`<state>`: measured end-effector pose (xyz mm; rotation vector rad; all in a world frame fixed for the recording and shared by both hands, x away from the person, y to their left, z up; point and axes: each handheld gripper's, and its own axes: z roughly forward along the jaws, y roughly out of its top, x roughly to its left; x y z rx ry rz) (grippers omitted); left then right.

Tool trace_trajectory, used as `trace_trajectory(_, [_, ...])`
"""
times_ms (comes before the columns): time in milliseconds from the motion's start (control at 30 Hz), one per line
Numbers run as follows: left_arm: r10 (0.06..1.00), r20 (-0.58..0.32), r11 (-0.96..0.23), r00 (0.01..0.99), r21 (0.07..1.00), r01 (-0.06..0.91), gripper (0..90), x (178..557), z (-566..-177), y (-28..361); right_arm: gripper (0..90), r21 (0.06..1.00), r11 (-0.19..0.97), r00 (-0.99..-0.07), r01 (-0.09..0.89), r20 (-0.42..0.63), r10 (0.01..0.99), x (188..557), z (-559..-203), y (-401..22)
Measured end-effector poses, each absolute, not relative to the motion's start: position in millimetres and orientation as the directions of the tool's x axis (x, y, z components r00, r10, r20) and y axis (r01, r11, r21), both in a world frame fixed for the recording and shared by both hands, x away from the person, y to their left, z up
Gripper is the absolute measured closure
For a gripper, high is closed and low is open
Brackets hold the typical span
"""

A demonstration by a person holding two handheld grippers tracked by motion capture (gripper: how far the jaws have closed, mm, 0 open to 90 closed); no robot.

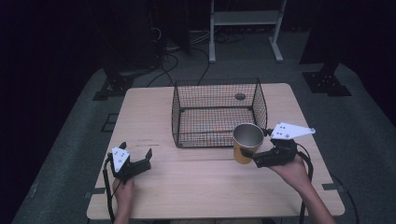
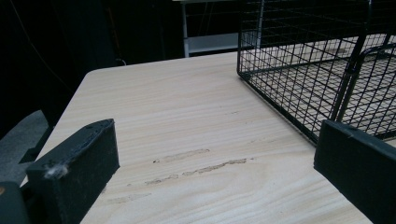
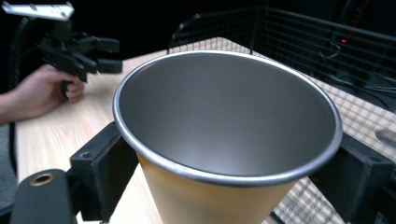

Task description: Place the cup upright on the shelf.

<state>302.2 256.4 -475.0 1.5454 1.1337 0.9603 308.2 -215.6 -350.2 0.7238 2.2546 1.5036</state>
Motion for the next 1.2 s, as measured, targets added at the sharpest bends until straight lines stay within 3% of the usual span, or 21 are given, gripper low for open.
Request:
trace_trajectory(733, [0.965, 0.050, -0.107, 0.258, 0.971, 0.212, 0.0, 302, -475, 257, 12.9, 0.898, 0.343, -0.848, 0.274, 0.057, 0.527, 380, -316, -196])
trace_trajectory(1200, [0.965, 0.047, -0.104, 0.260, 0.972, 0.211, 0.0, 302, -475, 257, 12.8, 0.880, 0.369, -0.852, 0.298, 0.071, 0.518, 422, -312, -173])
